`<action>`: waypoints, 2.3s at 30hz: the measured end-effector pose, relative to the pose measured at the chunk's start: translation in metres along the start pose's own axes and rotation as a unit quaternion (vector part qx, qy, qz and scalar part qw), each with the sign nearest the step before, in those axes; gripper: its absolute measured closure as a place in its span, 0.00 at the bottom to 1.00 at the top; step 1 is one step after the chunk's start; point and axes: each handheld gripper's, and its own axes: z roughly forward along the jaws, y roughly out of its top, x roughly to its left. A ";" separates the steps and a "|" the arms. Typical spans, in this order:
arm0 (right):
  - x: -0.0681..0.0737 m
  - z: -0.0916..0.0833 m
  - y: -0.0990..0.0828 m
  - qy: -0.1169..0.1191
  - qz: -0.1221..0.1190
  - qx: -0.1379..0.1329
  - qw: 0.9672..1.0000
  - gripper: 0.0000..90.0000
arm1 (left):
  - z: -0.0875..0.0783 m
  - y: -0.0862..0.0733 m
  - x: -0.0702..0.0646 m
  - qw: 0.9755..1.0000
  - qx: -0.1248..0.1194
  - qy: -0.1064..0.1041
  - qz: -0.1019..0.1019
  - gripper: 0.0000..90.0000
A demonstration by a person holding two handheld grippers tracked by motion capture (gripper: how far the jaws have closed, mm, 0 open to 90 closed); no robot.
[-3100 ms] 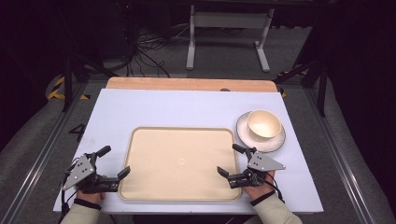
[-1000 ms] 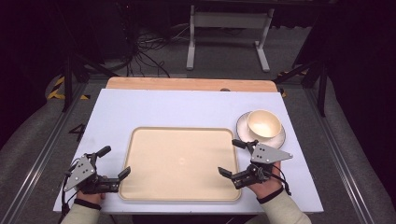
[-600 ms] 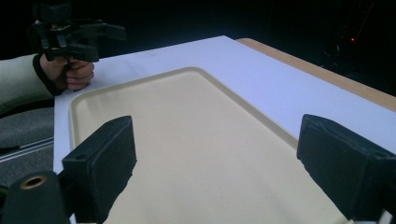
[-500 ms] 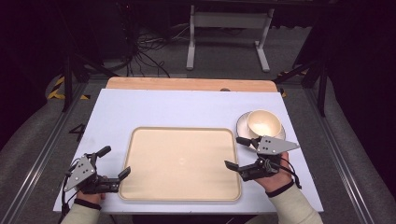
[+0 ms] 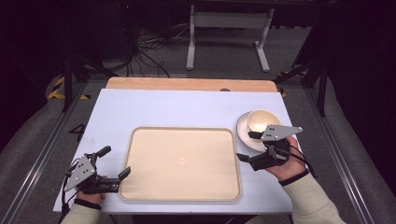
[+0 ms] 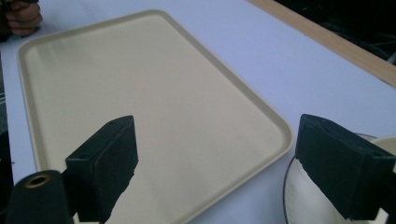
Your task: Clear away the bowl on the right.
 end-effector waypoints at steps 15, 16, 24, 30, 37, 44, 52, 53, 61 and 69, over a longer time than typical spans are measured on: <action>-0.033 -0.010 0.005 -0.019 0.010 0.073 0.997 0.18 | 0.000 0.000 0.000 1.000 0.000 0.000 0.000 0.00; -0.035 -0.011 0.005 -0.020 0.011 0.077 0.997 0.18 | 0.000 0.000 0.000 1.000 0.000 0.000 0.001 0.00; -0.053 -0.019 0.007 -0.040 0.014 0.092 0.995 0.20 | 0.000 0.000 0.000 1.000 0.001 0.000 0.000 0.00; -0.066 -0.027 0.009 -0.056 0.024 0.092 0.994 0.21 | 0.000 0.000 0.001 1.000 0.000 -0.001 -0.001 0.00; -0.078 -0.030 0.007 -0.063 0.029 0.092 0.993 0.21 | 0.000 0.000 0.001 1.000 0.003 -0.001 0.000 0.00; -0.094 -0.033 0.007 -0.072 0.032 0.095 0.992 0.21 | 0.000 0.000 0.001 1.000 0.002 -0.001 0.000 0.00; -0.108 -0.033 0.008 -0.089 0.024 0.101 0.991 0.21 | 0.000 0.000 0.001 1.000 0.002 -0.001 0.000 0.00; -0.110 -0.033 0.008 -0.091 0.024 0.101 0.990 0.21 | 0.000 0.000 0.001 1.000 0.003 -0.001 0.000 0.00; -0.132 -0.029 0.002 -0.116 0.071 0.118 0.984 0.20 | 0.000 0.000 0.001 1.000 0.003 -0.001 0.000 0.00; -0.145 -0.015 -0.002 -0.134 0.095 0.160 0.973 0.29 | 0.000 0.000 0.000 1.000 0.000 0.000 0.000 0.00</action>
